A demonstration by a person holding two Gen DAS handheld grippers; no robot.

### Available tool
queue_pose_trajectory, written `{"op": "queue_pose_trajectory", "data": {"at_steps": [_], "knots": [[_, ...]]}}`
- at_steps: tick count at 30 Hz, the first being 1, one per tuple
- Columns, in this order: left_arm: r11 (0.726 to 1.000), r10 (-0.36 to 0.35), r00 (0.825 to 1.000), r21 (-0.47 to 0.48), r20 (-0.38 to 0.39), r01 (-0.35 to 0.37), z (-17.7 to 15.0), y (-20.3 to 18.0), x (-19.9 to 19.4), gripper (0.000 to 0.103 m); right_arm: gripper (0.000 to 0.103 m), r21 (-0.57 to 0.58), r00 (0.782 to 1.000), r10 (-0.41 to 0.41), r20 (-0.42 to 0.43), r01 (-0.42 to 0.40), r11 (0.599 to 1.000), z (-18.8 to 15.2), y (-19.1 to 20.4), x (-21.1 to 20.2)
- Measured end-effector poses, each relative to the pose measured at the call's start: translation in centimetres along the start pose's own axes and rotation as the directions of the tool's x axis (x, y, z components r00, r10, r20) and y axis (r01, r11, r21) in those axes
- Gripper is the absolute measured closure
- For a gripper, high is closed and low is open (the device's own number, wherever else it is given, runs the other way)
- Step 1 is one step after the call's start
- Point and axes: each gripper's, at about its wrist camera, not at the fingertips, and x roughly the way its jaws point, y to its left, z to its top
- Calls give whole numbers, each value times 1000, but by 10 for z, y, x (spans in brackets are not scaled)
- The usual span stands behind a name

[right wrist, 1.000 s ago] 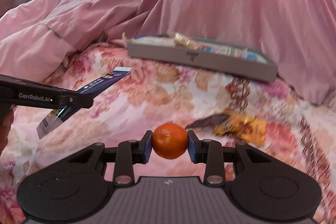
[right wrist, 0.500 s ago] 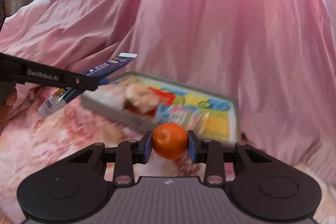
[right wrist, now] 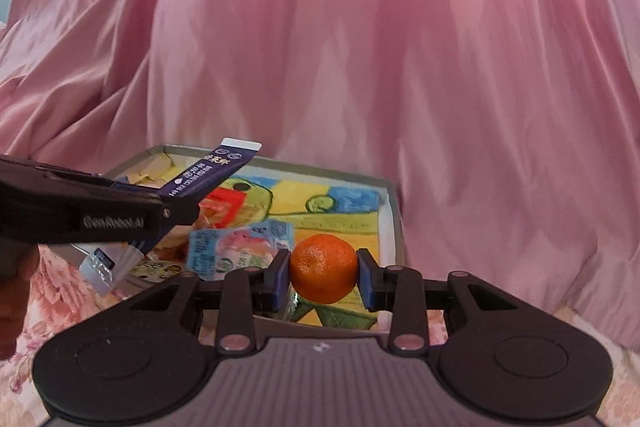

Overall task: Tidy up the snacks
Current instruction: 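Carry the milk-powder stick and orange with both grippers over the grey tray, then lower both items into the tray and open both grippers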

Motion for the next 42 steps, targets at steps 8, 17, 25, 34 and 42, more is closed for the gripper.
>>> {"op": "queue_pose_trajectory", "data": {"at_steps": [8,17,25,34,42], "knots": [[1000,-3,999,-29,-38,2,-2,4,11,71,64,29,998,1,-57,0,1000,-8,0,12],[999,-9,1000,-49,24,11,2,7,-2,34,46,48,999,-3,-44,5,999,-7,0,11],[993,41,982,-114,184,-20,4,14,-50,2,18,47,998,-27,58,24,999,-8,-2,-20],[990,49,970,-138,240,-16,-17,24,-113,1,0,-6,977,-15,211,16,1000,-14,10,-87],[993,55,968,-113,245,-27,-59,23,-164,1,0,-42,968,2,251,9,999,-37,28,-142]]}}
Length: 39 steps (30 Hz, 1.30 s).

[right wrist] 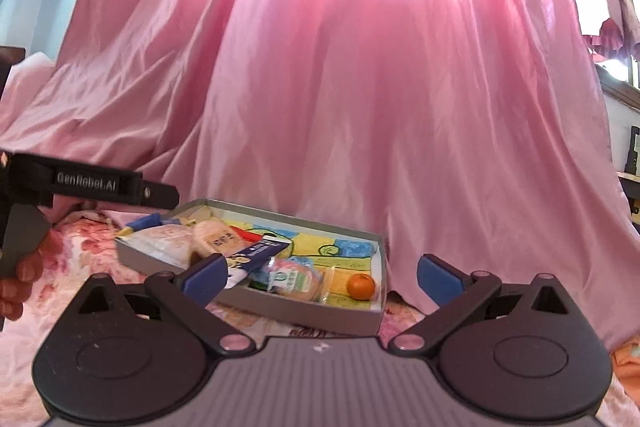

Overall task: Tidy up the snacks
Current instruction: 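Lower both items into the tray and open both grippers, then withdraw both tools from the tray back over the remaining snacks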

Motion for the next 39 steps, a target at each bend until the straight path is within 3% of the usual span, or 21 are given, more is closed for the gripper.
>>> {"op": "queue_pose_trajectory", "data": {"at_steps": [9,17,21,27,33,39], "knots": [[1000,18,998,-19,-56,-19,-43,16,-45,1,0,22,1000,13,-14,-13,1000,-21,17,-43],[998,55,986,-9,-159,-57,-79,25,-56,1,0,54,995,12,-101,-7,999,-53,23,-56],[999,29,974,-19,-224,-34,-98,29,-58,1,0,87,987,-2,-158,16,996,-68,19,-58],[1000,22,964,-3,-266,-24,-121,31,-62,1,0,86,967,-13,-255,36,996,-89,18,-55],[999,20,955,33,-297,-10,-130,27,-60,1,0,52,931,-35,-363,58,997,-106,22,-45],[999,14,949,36,-316,-3,-135,27,-58,1,0,30,908,-42,-416,60,998,-113,25,-40]]}}
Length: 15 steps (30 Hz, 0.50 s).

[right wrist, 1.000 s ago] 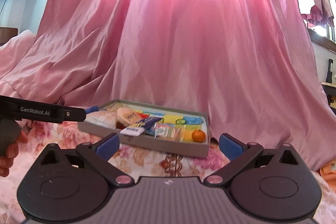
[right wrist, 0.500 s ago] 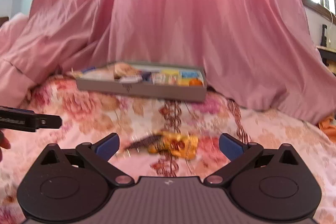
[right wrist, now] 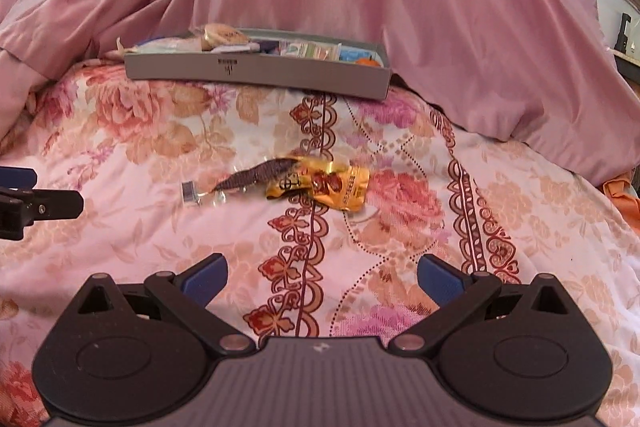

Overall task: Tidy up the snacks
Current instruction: 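Withdraw both tools from the tray back over the remaining snacks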

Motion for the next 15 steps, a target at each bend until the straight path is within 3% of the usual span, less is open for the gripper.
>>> {"op": "queue_pose_trajectory", "data": {"at_steps": [8,15], "knots": [[1000,-4,999,6,-43,4,2,1,6,1,0,-8,1000,7,-3,-7,1000,3,1,7],[984,-110,993,138,-51,116,22,-12,33,1,0,-66,998,55,5,-55,996,12,-3,24]]}}
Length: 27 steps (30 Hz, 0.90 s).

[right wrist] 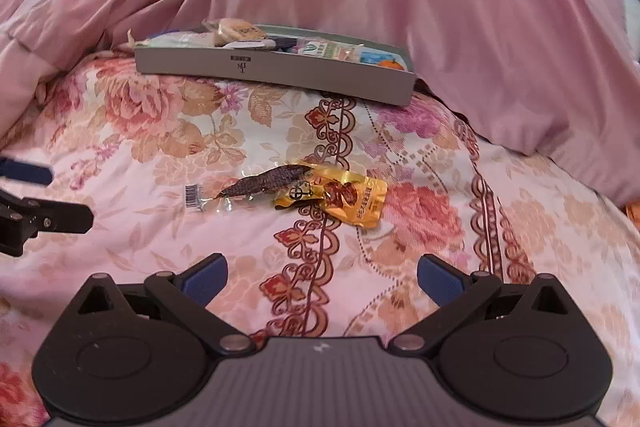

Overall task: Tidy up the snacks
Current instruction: 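Withdraw both tools from the tray back over the remaining snacks, then grasp the dark dried-meat stick with the left gripper while the right gripper grasps the yellow pouch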

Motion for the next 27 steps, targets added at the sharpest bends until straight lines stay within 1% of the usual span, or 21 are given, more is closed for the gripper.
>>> {"op": "queue_pose_trajectory", "data": {"at_steps": [2,5,8,11,12,15,17,20,21,22,23,25,26,27], "knots": [[998,-40,999,42,3,40,9,-3,15,1,0,-15,1000,-1,7,1,1000,3,-3,5],[989,-106,994,102,-16,108,24,-11,41,1,0,-28,1000,7,16,-6,1000,5,-8,9],[974,-164,985,152,-45,169,37,-19,63,1,0,-96,998,66,18,-64,993,10,-16,14],[949,-227,971,210,-71,237,50,-27,83,1,0,-208,990,138,0,-135,969,19,-24,27],[942,-240,967,223,-82,252,54,-28,89,1,0,-238,988,152,-5,-149,960,24,-26,32],[933,-251,962,239,-105,269,62,-31,106,1,0,-288,980,195,-27,-194,938,38,-32,51],[927,-260,956,242,-139,288,67,-34,118,1,0,-322,977,209,-33,-209,923,46,-35,65],[913,-298,932,224,-206,342,73,-33,133,7,0,-374,967,245,-75,-255,892,59,-37,89],[907,-308,924,222,-229,357,73,-33,137,11,0,-394,959,266,-100,-283,874,63,-38,96],[903,-312,919,225,-239,365,73,-33,138,14,0,-412,954,276,-120,-301,860,65,-38,101],[900,-314,919,234,-240,369,72,-32,138,15,0,-427,946,289,-150,-325,844,67,-38,108],[895,-314,919,247,-238,371,71,-30,137,22,0,-442,928,308,-210,-371,817,70,-37,118],[894,-317,918,246,-239,373,71,-29,136,24,0,-453,922,312,-230,-386,804,70,-37,121],[895,-318,917,243,-240,374,71,-27,135,27,0,-467,916,314,-249,-398,789,70,-36,123]]}}
